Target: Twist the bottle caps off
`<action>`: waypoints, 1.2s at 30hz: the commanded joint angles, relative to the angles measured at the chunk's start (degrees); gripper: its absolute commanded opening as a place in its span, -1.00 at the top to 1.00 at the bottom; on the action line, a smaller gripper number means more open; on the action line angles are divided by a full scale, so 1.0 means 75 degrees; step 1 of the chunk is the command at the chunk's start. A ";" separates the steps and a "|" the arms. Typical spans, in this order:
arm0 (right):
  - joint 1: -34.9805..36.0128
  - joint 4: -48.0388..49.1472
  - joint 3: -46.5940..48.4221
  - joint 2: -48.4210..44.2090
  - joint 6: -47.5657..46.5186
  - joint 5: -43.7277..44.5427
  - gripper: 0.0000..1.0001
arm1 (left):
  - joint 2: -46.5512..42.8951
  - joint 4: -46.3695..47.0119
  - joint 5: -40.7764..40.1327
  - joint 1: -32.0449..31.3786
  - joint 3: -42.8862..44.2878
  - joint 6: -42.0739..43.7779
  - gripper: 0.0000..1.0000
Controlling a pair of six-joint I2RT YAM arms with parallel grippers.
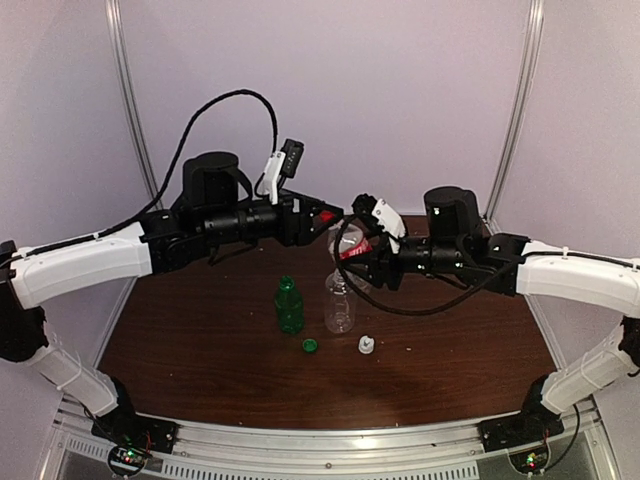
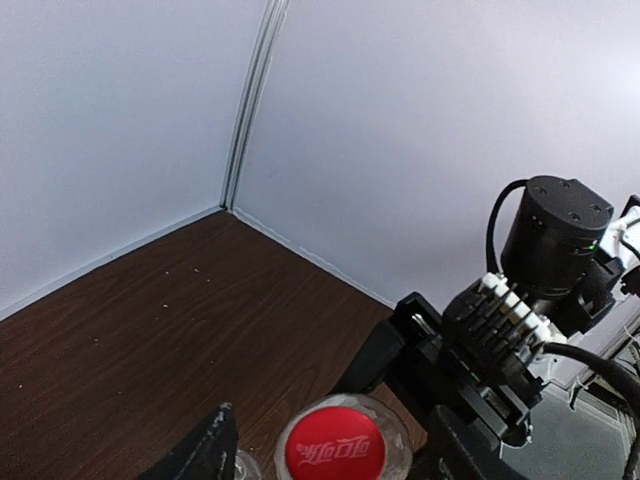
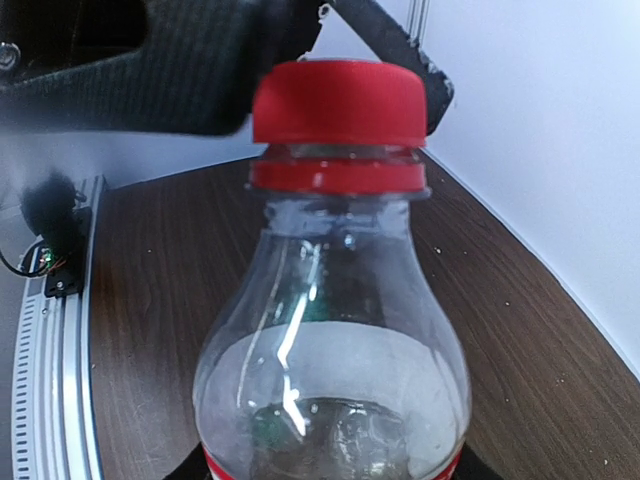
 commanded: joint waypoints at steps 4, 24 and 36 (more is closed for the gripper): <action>-0.0166 -0.0006 -0.0110 -0.0375 -0.0082 -0.2388 0.03 | -0.0964 0.0670 0.2628 0.0699 -0.0503 0.1357 -0.51; -0.0245 -0.0369 0.0717 0.0444 0.0118 -0.5702 0.01 | -0.0455 0.0952 0.6398 0.0940 -0.0530 0.1930 -0.35; -0.0246 -0.0369 0.0726 0.0498 0.0143 -0.5517 0.02 | -0.0253 0.0960 0.6486 0.0773 -0.0460 0.1856 0.16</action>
